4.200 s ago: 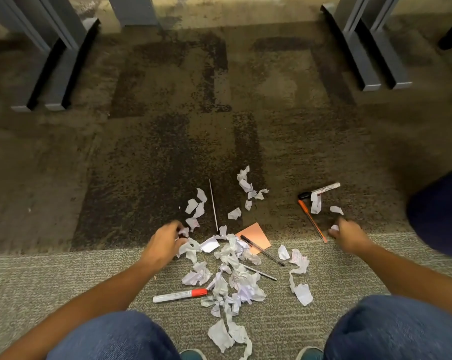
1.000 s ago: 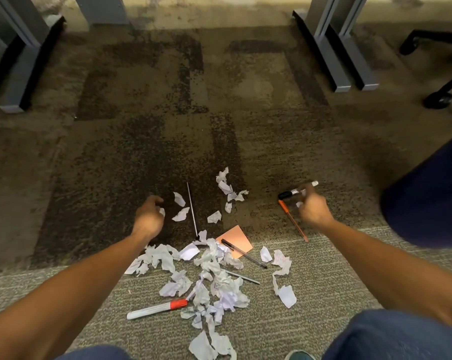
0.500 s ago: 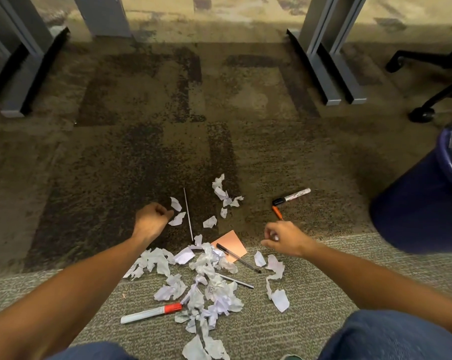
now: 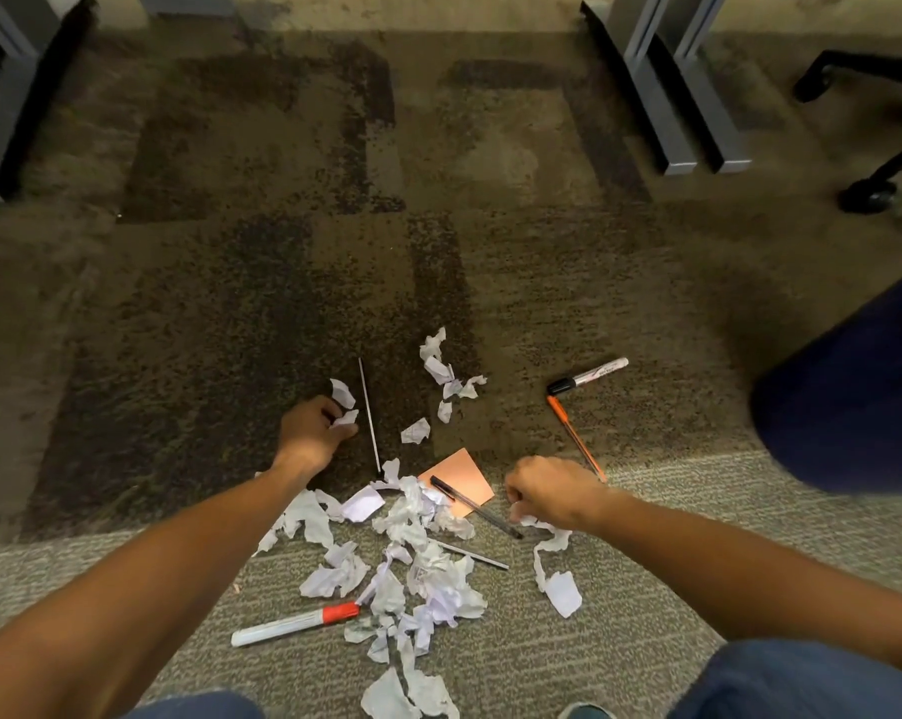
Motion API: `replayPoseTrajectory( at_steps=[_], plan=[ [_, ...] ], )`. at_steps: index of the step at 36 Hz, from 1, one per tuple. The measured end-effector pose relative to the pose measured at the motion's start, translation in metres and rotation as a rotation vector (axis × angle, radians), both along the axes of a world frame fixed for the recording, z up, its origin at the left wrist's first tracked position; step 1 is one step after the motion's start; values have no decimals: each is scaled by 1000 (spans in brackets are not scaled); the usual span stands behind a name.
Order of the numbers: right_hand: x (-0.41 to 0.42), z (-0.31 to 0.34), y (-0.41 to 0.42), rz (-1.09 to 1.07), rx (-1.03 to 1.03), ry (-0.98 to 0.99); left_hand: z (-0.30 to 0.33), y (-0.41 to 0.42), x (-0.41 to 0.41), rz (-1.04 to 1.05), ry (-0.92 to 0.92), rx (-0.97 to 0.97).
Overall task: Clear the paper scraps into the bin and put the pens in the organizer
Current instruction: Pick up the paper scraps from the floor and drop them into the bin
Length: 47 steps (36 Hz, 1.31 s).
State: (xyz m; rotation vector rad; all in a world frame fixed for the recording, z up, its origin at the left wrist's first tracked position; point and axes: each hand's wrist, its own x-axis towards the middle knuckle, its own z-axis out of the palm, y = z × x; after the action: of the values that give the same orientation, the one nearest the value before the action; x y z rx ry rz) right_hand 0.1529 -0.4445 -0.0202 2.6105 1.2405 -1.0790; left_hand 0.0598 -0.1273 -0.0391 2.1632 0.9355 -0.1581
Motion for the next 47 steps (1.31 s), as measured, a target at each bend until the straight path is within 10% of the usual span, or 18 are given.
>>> replayPoseTrajectory(
  at_steps=[10,47],
  plan=[
    [10,18,-10,-419,203,163,24,3,-22,70,-35,32],
    [-39,-2,-63,-447,197,16,7,21,-161,146,69,131]
  ],
)
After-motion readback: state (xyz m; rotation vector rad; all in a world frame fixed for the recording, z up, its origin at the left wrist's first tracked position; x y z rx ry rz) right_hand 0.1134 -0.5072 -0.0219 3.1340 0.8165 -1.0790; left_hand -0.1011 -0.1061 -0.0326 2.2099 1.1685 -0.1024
